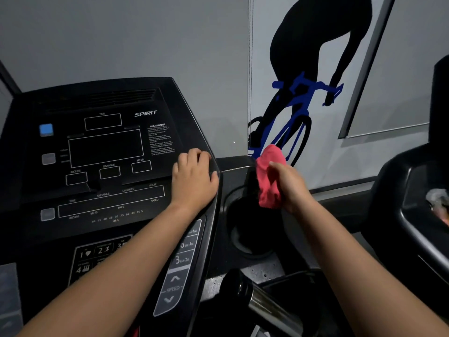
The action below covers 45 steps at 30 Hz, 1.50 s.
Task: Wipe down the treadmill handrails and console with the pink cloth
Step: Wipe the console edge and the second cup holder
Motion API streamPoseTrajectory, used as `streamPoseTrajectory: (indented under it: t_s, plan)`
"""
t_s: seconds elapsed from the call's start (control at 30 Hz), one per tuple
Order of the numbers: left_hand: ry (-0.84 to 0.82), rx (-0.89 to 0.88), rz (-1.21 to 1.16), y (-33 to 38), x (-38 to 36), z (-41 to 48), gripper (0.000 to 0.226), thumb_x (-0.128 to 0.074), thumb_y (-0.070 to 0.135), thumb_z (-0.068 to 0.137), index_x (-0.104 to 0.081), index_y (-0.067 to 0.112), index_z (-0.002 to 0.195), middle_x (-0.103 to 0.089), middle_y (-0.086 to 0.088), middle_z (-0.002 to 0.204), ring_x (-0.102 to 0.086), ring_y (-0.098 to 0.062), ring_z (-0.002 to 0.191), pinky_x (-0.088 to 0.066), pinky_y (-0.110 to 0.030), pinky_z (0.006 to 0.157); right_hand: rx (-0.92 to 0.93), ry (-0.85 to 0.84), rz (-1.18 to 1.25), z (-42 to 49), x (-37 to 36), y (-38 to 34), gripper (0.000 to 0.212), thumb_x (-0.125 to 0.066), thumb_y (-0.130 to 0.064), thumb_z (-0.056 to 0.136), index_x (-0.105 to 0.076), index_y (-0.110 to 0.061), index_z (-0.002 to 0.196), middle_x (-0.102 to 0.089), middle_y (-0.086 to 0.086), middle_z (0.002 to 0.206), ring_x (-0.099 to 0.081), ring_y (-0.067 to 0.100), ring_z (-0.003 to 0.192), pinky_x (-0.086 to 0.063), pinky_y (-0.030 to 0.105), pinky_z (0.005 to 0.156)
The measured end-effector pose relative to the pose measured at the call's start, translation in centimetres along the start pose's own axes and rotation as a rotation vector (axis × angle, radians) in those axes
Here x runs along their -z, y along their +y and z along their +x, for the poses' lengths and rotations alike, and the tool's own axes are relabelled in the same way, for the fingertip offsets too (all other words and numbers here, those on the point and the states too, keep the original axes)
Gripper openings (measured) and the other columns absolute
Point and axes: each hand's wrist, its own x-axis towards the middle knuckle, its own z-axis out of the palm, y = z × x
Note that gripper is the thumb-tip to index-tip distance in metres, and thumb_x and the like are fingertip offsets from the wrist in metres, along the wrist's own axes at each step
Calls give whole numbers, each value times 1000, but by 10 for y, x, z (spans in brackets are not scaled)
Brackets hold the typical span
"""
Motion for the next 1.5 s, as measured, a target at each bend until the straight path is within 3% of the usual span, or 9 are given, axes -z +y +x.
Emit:
streamPoseTrajectory:
  t_s: [0.23,0.43,0.57,0.67,0.8,1.0,1.17,1.3,1.5]
  plan:
    - [36,-98,30,2,-6,49,39,-57,32,88,-57,10,121,-51,-8,128,-41,-28,122,-28,-39,99,291,70,-175,26,-8,-16,25,-50,-40,86,-56,-18,78,-53,19,113,-55,21,73,-45,31,74]
    - [72,-64,27,-17,-4,98,44,-51,33,93,-52,10,131,-45,-10,140,-27,-26,139,-16,-38,112,634,-74,-854,47,-39,-9,48,-42,-43,97,-46,-13,134,-30,11,128,-33,28,119,-28,38,107]
    - [48,-52,17,-20,-17,103,43,-48,31,95,-53,10,132,-40,-9,146,-11,-29,146,-5,-41,117,921,-115,-1251,67,-54,8,61,-25,-52,94,-55,-6,119,-50,16,123,-44,36,112,-32,45,100]
    - [84,-42,5,-16,-26,99,38,-44,24,96,-56,11,130,-37,-10,148,-7,-30,147,-1,-43,118,956,-144,-1253,81,-58,12,62,-16,-47,92,-54,-14,128,-56,10,123,-47,33,115,-35,46,100]
    - [82,-65,5,-13,-28,101,37,-44,18,94,-56,11,129,-39,-10,147,-6,-30,147,1,-42,118,1039,39,-1172,77,-71,30,45,-30,-36,95,-60,-21,124,-62,5,120,-53,33,111,-35,44,97]
    - [76,-31,-189,-14,-28,104,21,-60,21,79,-69,23,98,-64,7,118,-12,-18,147,5,-33,116,1162,81,-1096,74,-62,56,49,-36,-39,93,-53,-18,134,-55,12,131,-46,35,122,-22,47,110]
    - [107,-19,-73,-10,-34,102,22,-53,26,83,-73,17,84,-67,2,109,-20,-22,144,0,-38,117,1098,1,-1148,92,-63,28,49,-31,-37,92,-61,-14,123,-64,13,111,-58,32,100,-42,41,90]
    - [126,4,-26,-11,-35,104,28,-48,26,84,-72,11,84,-67,-4,104,-23,-22,143,-3,-39,117,925,169,-1196,92,-89,15,51,-26,-43,93,-69,-19,104,-67,12,95,-59,35,87,-40,40,78]
    - [106,28,-47,-8,-34,102,28,-47,23,83,-70,8,82,-66,-5,103,-23,-21,143,-3,-39,118,1108,121,-1151,82,-74,48,44,-31,-39,95,-63,-25,122,-61,12,124,-53,42,110,-35,57,99]
